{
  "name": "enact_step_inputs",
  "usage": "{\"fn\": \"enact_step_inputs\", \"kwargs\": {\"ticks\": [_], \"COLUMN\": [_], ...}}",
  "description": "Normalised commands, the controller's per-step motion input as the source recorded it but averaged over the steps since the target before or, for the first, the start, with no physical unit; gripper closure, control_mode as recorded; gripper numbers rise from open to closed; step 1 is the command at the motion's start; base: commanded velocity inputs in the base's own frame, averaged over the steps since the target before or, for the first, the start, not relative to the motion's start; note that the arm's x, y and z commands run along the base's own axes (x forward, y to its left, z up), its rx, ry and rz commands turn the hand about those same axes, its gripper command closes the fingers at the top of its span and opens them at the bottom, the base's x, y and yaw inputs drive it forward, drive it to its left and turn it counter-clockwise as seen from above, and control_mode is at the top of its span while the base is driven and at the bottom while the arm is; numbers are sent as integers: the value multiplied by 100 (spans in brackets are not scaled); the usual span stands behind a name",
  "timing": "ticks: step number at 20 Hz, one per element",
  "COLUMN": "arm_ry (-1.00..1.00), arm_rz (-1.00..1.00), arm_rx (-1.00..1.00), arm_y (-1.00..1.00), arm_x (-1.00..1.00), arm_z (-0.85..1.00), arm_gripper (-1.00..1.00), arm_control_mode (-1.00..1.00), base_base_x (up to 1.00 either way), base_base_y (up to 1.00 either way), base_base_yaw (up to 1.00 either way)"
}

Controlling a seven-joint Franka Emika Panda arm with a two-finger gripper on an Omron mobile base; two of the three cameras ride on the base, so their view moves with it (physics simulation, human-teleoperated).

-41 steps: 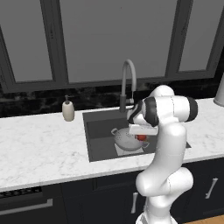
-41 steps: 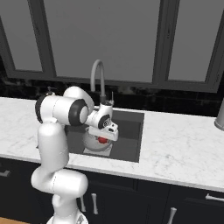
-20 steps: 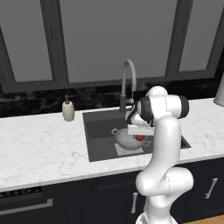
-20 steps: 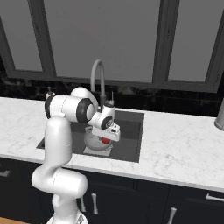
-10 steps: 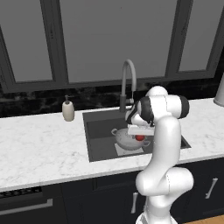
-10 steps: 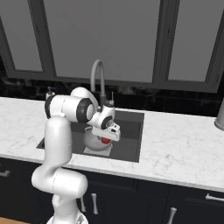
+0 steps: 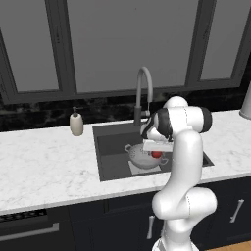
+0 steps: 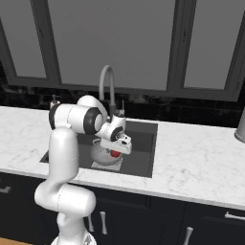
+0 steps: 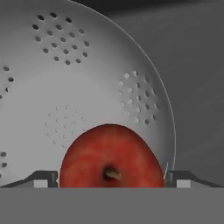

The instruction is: Put the colander in the sink, put the apple in the colander, and turn on the sink faucet and pour water over the colander.

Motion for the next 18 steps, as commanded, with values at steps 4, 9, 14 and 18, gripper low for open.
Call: {"fn": "enact_step_inputs", "kwargs": {"ticks": [4, 9, 14, 18], "arm_ry": [0, 0, 0, -15], "arm_rz": [0, 0, 0, 0], "arm_rx": [0, 0, 1, 6], "arm_y": [0, 0, -4, -12], "arm_x": [0, 0, -4, -11], "arm_z": [14, 21, 19, 33], "arm_gripper": [-100, -100, -100, -100], "arm_control_mode": [-100, -100, -100, -100], "base_base_x": [0, 0, 0, 0], "base_base_y": [0, 0, 0, 0], "base_base_yaw": [0, 0, 0, 0]}}
